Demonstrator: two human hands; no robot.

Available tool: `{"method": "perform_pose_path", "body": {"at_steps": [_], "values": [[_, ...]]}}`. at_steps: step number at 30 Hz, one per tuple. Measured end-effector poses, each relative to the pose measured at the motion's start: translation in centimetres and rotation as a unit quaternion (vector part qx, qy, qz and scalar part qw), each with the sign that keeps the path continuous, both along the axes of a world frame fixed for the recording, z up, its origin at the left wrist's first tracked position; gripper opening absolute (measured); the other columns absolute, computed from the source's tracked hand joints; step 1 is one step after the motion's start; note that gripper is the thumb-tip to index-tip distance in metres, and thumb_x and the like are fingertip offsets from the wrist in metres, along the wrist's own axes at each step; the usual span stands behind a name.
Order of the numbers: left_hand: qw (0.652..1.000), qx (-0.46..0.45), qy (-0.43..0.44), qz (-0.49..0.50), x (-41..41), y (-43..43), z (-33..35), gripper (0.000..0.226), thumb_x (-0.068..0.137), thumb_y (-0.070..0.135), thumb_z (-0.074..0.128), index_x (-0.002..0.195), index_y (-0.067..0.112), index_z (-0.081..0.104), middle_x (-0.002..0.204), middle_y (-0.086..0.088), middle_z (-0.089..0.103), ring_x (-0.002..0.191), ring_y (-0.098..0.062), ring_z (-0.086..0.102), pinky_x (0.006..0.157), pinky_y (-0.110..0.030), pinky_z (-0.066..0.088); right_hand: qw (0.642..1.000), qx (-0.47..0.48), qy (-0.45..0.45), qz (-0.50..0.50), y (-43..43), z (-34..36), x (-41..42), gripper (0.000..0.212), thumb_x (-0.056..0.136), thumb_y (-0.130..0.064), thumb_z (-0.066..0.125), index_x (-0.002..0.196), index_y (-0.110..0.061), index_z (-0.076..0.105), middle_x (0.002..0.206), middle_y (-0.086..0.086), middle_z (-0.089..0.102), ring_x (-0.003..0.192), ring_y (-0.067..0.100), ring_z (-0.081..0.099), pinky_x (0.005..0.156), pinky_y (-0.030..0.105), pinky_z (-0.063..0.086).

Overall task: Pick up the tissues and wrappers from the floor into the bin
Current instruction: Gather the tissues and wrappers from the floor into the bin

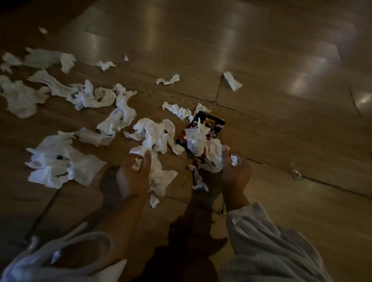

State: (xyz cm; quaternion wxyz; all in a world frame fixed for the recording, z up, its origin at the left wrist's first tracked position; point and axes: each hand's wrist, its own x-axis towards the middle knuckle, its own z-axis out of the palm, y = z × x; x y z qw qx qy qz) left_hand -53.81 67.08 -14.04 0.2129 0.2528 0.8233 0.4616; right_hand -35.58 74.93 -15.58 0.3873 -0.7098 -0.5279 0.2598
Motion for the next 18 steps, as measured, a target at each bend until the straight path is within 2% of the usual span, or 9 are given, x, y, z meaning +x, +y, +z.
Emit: {"method": "perform_pose_path", "body": {"at_steps": [2, 5, 9, 12, 13, 15, 18], "values": [[1.000, -0.015, -0.001, 0.024, 0.1, 1.1, 1.0, 0.029, 0.089, 0.030, 0.059, 0.087, 0.001, 0.063, 0.079, -0.002, 0.056, 0.076, -0.010, 0.052, 0.062, -0.015, 0.033, 1.000, -0.025, 0.000, 0.006, 0.1, 0.8, -1.3, 0.035, 0.088, -0.033, 0.060, 0.061, -0.011, 0.058, 0.056, 0.001, 0.051, 0.051, 0.012, 0.044, 0.045, 0.007, 0.032], [0.996, 0.010, -0.059, 0.071, 0.4, 2.9, 4.5, 0.032, 0.089, 0.031, 0.059, 0.109, 0.006, 0.059, 0.098, 0.002, 0.057, 0.090, -0.006, 0.050, 0.073, -0.014, 0.037, 0.998, -0.051, 0.033, -0.016, 0.2, 3.4, -2.8, 0.041, 0.089, -0.035, 0.059, 0.058, -0.008, 0.055, 0.057, 0.005, 0.052, 0.053, 0.015, 0.045, 0.045, 0.011, 0.032], [0.993, 0.020, -0.095, 0.061, -1.0, 3.8, 10.2, 0.036, 0.088, 0.035, 0.057, 0.115, 0.012, 0.058, 0.118, -0.005, 0.062, 0.110, -0.018, 0.058, 0.083, -0.024, 0.045, 0.994, -0.068, 0.080, -0.027, -0.3, 9.2, -4.0, 0.041, 0.090, -0.032, 0.058, 0.056, -0.009, 0.053, 0.054, 0.005, 0.052, 0.049, 0.012, 0.045, 0.048, 0.022, 0.033], [0.996, -0.032, -0.062, 0.057, -2.6, 2.4, 16.2, 0.035, 0.091, 0.035, 0.053, 0.114, 0.009, 0.062, 0.109, -0.003, 0.063, 0.110, -0.018, 0.057, 0.079, -0.021, 0.034, 0.990, -0.078, 0.113, -0.012, -1.3, 15.3, -4.8, 0.041, 0.090, -0.030, 0.059, 0.052, -0.018, 0.049, 0.050, -0.003, 0.049, 0.043, 0.000, 0.044, 0.044, 0.010, 0.033], [0.996, -0.039, -0.062, 0.057, -3.0, 1.4, 18.4, 0.037, 0.091, 0.034, 0.053, 0.114, 0.007, 0.062, 0.107, -0.003, 0.063, 0.108, -0.018, 0.057, 0.078, -0.021, 0.032, 0.988, -0.073, 0.131, -0.020, -1.7, 17.8, -5.2, 0.041, 0.089, -0.032, 0.060, 0.051, -0.019, 0.049, 0.050, -0.003, 0.050, 0.044, 0.000, 0.046, 0.047, 0.013, 0.037], [0.995, -0.027, -0.089, 0.047, -3.6, -0.7, 23.4, 0.039, 0.091, 0.035, 0.053, 0.111, 0.004, 0.063, 0.108, -0.010, 0.066, 0.105, -0.022, 0.060, 0.078, -0.021, 0.036, 0.985, -0.072, 0.151, -0.041, -2.6, 23.0, -6.0, 0.040, 0.087, -0.036, 0.061, 0.052, -0.019, 0.054, 0.054, 0.002, 0.058, 0.054, 0.013, 0.054, 0.059, 0.026, 0.043], [0.993, -0.010, -0.106, 0.060, -4.3, -3.8, 32.6, 0.038, 0.090, 0.037, 0.054, 0.103, 0.003, 0.066, 0.097, -0.005, 0.066, 0.094, -0.016, 0.060, 0.078, -0.026, 0.043, 0.981, -0.069, 0.179, -0.030, -4.0, 33.1, -7.0, 0.043, 0.087, -0.034, 0.061, 0.047, -0.020, 0.052, 0.051, 0.003, 0.056, 0.053, 0.021, 0.052, 0.061, 0.035, 0.044]]}}
